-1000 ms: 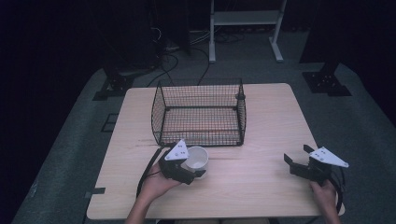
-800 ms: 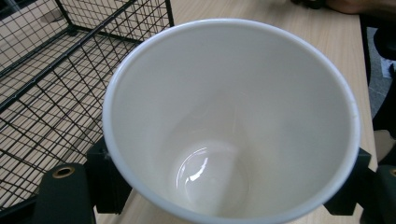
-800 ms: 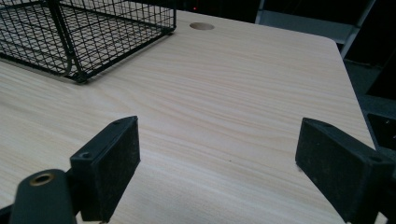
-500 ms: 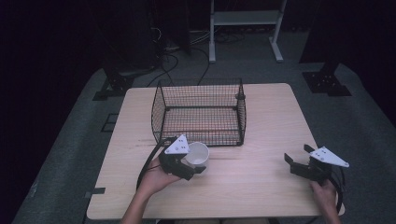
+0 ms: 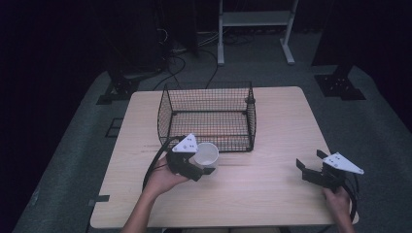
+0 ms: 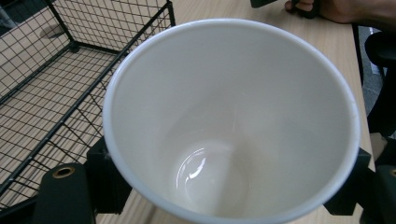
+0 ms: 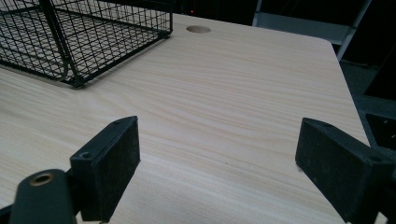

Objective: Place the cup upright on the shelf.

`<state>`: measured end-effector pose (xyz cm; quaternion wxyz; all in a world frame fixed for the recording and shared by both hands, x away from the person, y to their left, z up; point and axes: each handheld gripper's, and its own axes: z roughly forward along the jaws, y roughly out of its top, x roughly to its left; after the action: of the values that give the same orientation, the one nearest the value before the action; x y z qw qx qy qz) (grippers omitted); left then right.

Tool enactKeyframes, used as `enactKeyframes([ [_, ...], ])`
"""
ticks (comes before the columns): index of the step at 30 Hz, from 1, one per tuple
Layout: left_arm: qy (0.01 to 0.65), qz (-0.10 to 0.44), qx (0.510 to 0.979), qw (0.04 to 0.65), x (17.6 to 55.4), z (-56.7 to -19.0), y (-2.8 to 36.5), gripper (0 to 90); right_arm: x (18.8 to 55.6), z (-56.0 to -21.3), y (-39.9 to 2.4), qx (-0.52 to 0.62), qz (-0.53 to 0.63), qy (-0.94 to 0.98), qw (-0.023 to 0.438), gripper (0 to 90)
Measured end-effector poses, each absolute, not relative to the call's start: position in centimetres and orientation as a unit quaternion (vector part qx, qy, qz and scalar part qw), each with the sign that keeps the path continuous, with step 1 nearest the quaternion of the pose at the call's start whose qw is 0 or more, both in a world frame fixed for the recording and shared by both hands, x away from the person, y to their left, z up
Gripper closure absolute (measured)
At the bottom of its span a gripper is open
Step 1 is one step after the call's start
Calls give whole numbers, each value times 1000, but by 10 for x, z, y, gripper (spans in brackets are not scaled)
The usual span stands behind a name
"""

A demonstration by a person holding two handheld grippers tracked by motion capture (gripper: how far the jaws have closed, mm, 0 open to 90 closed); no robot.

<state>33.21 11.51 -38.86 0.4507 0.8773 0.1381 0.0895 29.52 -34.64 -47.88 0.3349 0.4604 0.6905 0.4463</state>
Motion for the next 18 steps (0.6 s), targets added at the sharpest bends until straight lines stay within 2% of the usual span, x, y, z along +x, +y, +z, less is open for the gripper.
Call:
enactKeyframes([
  [18,125,90,877,454,353,-356,119,209,295,-479,-347,464,447,689,332,131],
])
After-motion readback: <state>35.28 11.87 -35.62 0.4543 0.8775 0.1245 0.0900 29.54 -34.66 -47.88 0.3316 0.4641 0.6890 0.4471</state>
